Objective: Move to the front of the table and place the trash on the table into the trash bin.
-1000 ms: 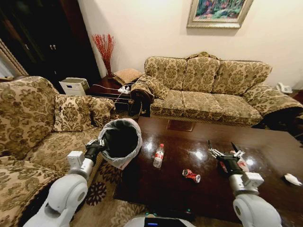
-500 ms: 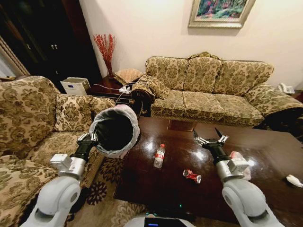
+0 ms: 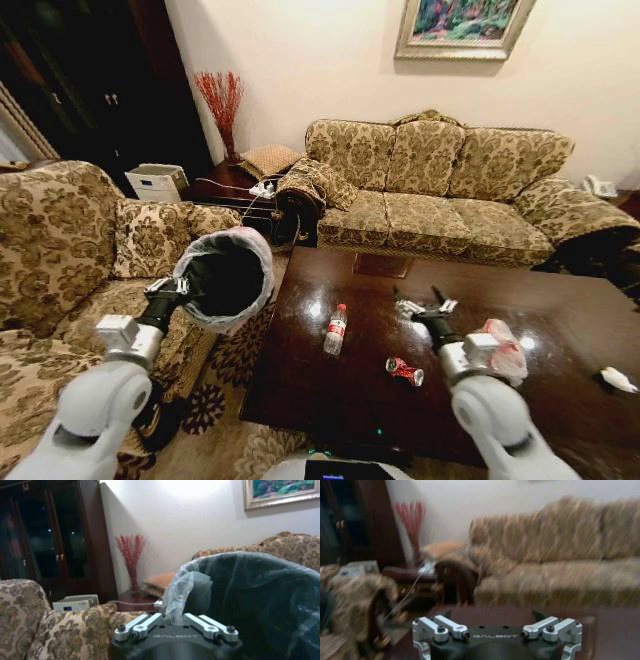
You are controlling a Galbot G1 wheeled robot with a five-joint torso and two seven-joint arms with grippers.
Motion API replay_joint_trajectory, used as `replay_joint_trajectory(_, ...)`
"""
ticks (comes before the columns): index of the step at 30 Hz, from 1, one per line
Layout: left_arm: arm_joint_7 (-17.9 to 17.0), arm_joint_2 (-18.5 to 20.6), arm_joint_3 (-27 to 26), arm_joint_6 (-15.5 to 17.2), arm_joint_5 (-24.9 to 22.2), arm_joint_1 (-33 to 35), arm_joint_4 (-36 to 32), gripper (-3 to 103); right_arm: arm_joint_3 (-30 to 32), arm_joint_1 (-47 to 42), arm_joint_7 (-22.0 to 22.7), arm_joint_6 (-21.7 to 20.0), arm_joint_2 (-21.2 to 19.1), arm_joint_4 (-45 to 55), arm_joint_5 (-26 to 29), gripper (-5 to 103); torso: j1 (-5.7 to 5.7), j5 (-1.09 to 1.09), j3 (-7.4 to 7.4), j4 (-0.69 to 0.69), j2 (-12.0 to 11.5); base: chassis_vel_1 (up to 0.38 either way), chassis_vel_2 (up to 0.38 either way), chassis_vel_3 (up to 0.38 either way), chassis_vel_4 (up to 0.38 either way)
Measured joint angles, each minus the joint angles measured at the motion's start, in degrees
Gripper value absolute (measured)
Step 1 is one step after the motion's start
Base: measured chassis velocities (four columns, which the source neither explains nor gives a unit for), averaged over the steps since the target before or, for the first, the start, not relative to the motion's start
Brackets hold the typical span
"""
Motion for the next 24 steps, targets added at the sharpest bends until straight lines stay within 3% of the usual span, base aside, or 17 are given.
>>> replay_joint_trajectory(5, -1.39, 0.78, 1.62, 0.62, -0.71, -0.16, 0.33, 3, -13.92, 9.38, 2.98, 1.21, 1.53, -10.49, 0.19, 100, 0.00, -0.01, 0.00, 0.01, 0.00, 0.000, 0.000, 0.000, 0.000)
replay_joint_trajectory(11, -1.98, 1.00, 2.50, 0.92, -0.84, 0.03, 0.56, 3, -23.80, 18.86, 8.73, 1.87, 3.85, -22.25, -0.15, 100, 0.00, 0.00, 0.00, 0.02, 0.00, 0.000, 0.000, 0.000, 0.000)
replay_joint_trajectory(17, -2.12, 1.28, 2.16, 0.92, -1.07, 0.07, 0.95, 3, -29.61, 24.37, 12.49, 1.88, 7.07, -31.18, 0.03, 100, 0.01, -0.02, 0.00, 0.01, 0.00, 0.000, 0.000, 0.000, 0.000)
replay_joint_trajectory(24, -2.10, 1.49, 1.63, 0.81, -1.69, 0.09, 1.20, 3, -31.03, 25.70, 15.57, 0.77, 10.96, -35.04, 1.51, 100, 0.01, 0.00, 0.00, 0.01, 0.00, 0.000, 0.000, 0.000, 0.000)
